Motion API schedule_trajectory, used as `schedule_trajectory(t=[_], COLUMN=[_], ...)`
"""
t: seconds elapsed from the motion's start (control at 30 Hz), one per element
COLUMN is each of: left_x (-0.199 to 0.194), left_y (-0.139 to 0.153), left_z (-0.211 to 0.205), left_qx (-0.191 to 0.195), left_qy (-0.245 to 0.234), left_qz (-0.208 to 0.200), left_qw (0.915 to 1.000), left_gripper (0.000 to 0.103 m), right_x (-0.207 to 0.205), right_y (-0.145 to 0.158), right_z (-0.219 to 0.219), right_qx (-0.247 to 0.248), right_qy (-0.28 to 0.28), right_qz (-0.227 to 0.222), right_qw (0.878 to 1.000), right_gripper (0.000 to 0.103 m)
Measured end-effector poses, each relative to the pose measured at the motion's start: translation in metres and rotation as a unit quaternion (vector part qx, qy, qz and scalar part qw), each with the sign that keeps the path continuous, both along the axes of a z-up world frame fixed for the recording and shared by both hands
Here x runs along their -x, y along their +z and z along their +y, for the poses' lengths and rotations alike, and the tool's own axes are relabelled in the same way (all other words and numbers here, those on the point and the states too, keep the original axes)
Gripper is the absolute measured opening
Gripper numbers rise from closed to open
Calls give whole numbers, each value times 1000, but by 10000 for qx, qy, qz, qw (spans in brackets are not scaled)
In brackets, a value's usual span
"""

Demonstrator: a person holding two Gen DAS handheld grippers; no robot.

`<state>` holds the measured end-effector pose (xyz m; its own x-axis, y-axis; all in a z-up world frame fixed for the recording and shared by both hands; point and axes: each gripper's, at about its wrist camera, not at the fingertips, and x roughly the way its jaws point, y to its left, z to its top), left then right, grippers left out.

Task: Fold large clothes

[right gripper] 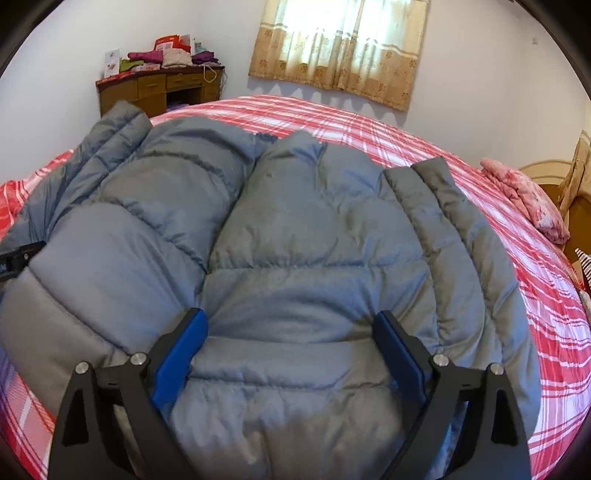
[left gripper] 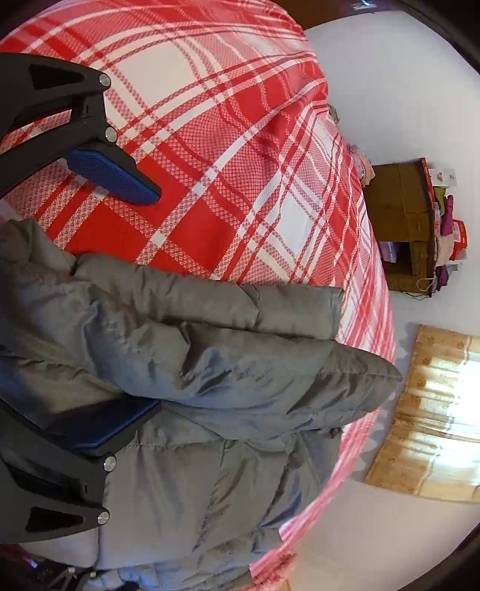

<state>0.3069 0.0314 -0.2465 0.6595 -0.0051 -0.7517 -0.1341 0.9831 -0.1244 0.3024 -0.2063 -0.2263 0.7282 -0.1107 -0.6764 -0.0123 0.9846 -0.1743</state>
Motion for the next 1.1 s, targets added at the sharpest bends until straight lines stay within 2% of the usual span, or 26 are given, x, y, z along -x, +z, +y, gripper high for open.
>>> schedule_trajectory(t=[0.07, 0.13, 0.23, 0.33, 0.37, 0.47, 0.53, 0.73, 0.97, 1.03, 1.1], left_x=[3, 6, 9, 9, 8, 13, 15, 30, 40, 40, 38], left_y=[0, 2, 5, 10, 11, 17, 21, 37, 38, 35, 30], left_z=[0, -1, -6, -13, -15, -19, -19, -2, 26, 30, 30], left_qx=[24, 150, 224, 338, 414, 316, 253, 390, 567, 696, 759], left_qy=[-98, -218, -462, -716, -801, -872, -879, -865, -809, -748, -661], left_qz=[-39, -96, -151, -195, -206, -303, -368, -582, -477, -474, -408], left_qw=[9999, 9996, 9986, 9967, 9957, 9952, 9951, 9938, 9940, 9936, 9941], left_gripper=[98, 89, 65, 37, 20, 10, 8, 6, 6, 9, 20], right_x=[-1, 0, 3, 2, 2, 5, 6, 11, 21, 22, 22], right_y=[-1, -1, -2, -2, -2, -2, -2, 0, 0, 0, -1], right_z=[1, 3, 3, 2, 2, 4, 7, 19, 45, 47, 48], right_qx=[5, 15, 18, 25, 30, 109, 134, 219, 335, 358, 330], right_qy=[-6, -11, -13, -9, -10, -17, -37, -136, -79, -92, -86], right_qz=[-6, -24, -36, -35, -32, -30, -26, -32, -122, -143, -123], right_qw=[10000, 10000, 10000, 10000, 10000, 9999, 9999, 9997, 9993, 9992, 9993], right_gripper=[94, 95, 95, 95, 95, 95, 95, 94, 91, 91, 91])
